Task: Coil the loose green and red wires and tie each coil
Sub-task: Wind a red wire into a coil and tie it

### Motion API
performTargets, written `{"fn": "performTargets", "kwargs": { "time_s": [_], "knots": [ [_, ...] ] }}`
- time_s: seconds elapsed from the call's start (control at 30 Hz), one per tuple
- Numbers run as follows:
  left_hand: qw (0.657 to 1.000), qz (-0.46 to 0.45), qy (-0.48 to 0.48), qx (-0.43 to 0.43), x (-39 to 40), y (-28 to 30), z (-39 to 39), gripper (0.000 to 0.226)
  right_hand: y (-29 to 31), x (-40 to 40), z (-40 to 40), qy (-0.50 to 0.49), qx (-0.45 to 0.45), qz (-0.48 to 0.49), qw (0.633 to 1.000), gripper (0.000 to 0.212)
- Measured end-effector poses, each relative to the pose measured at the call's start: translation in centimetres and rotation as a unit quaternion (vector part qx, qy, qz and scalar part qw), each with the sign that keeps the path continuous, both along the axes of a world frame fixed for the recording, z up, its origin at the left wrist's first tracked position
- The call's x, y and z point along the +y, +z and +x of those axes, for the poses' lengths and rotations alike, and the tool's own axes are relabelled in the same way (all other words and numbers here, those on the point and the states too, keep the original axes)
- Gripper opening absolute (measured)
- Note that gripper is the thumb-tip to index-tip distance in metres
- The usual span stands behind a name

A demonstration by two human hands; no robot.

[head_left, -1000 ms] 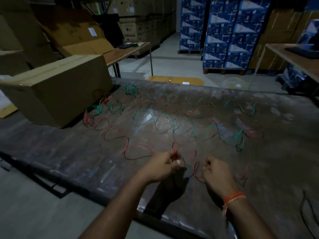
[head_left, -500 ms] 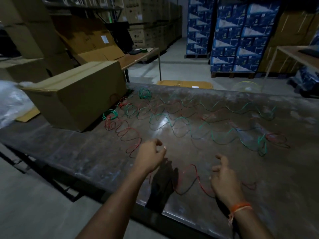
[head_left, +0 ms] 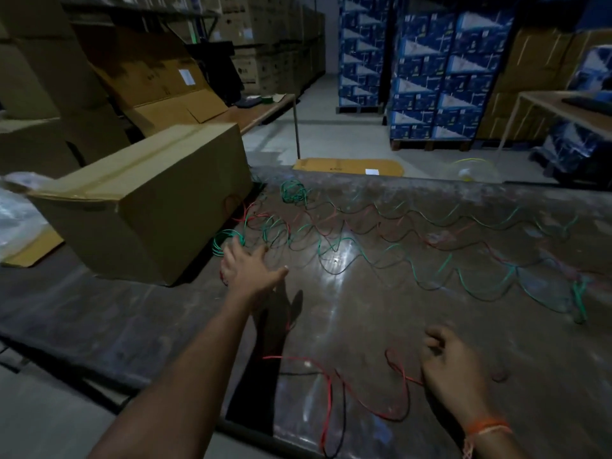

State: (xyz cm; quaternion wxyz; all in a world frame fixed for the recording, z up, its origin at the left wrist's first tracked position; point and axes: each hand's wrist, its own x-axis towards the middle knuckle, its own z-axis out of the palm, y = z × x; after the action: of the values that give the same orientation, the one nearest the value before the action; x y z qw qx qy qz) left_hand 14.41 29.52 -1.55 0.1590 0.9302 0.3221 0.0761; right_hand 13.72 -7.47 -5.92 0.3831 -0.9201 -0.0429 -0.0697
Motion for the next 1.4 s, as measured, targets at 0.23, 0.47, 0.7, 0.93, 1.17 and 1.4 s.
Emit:
{"fn": "performTargets", "kwargs": {
  "time_s": [0.23,0.47,0.7,0.93,1.17,1.4],
  "knots": [
    [0.994,-0.056,0.000,0.090,2.1,-0.5,0.1,0.075,-0.3,0.9,-0.3,0.054,0.046,0.052,0.996,0.024],
    [0.990,-0.029,-0.076,0.116,-3.5,-0.6,-4.3,0.048,0.9,-0.1,-2.8,0.114,0.059,0.066,0.990,0.042],
    [0.984,-0.038,-0.087,0.150,-12.2,-0.5,-11.7,0.054,1.3,-5.2,-6.2,0.161,0.060,0.102,0.980,0.024],
    [0.944,-0.207,-0.212,0.147,-23.6,2.9,-19.3,0.044,0.1,-12.8,-10.5,0.168,0.049,0.183,0.968,0.025],
    [0.982,-0.044,-0.182,0.024,-30.5,6.1,-21.1,0.034,2.5,-16.9,-13.3,0.197,0.021,0.277,0.940,0.020],
    [0.881,-0.292,-0.368,-0.063,-35.8,4.5,-20.6,0.027,6.0,-18.6,-13.9,0.204,0.008,0.320,0.925,0.019]
  ]
}}
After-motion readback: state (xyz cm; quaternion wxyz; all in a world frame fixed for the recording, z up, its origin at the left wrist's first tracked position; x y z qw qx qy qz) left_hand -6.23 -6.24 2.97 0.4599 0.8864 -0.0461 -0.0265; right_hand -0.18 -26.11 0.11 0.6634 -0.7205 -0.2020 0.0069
